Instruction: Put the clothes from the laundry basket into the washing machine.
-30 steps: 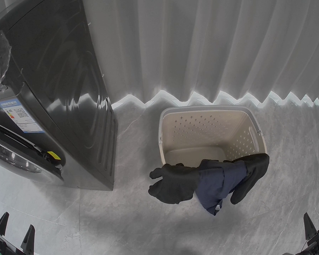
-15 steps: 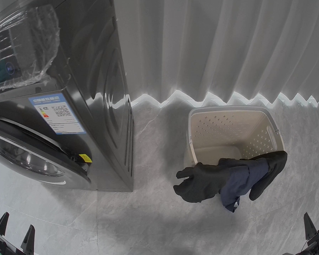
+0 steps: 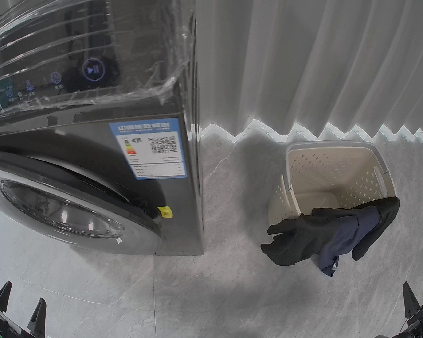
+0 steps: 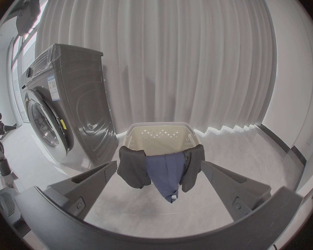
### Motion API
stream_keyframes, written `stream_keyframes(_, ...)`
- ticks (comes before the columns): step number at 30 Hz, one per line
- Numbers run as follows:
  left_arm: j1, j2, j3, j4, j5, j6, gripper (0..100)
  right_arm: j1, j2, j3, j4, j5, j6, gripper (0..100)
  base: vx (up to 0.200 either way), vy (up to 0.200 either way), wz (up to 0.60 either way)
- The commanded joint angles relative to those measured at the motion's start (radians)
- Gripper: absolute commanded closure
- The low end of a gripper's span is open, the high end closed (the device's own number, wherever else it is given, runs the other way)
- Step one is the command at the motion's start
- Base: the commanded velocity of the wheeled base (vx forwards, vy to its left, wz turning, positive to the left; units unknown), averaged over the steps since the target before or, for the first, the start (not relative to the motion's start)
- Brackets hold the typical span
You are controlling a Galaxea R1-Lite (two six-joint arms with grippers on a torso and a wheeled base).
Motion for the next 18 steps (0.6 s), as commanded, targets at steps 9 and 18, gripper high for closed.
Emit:
stream_keyframes(9, 0.0, -0.017, 0.016, -0.001, 0.001, 0.0, 0, 0.0, -0.016, 0.018, 0.001, 0.0, 0.0, 0, -0.2, 0.0, 0.0)
stream_keyframes(18, 0.0, -0.015, 0.016, -0.001, 0.0, 0.0, 0, 0.0, -0.016, 0.018, 0.001, 0.0, 0.0, 0, 0.0, 0.067, 0.0)
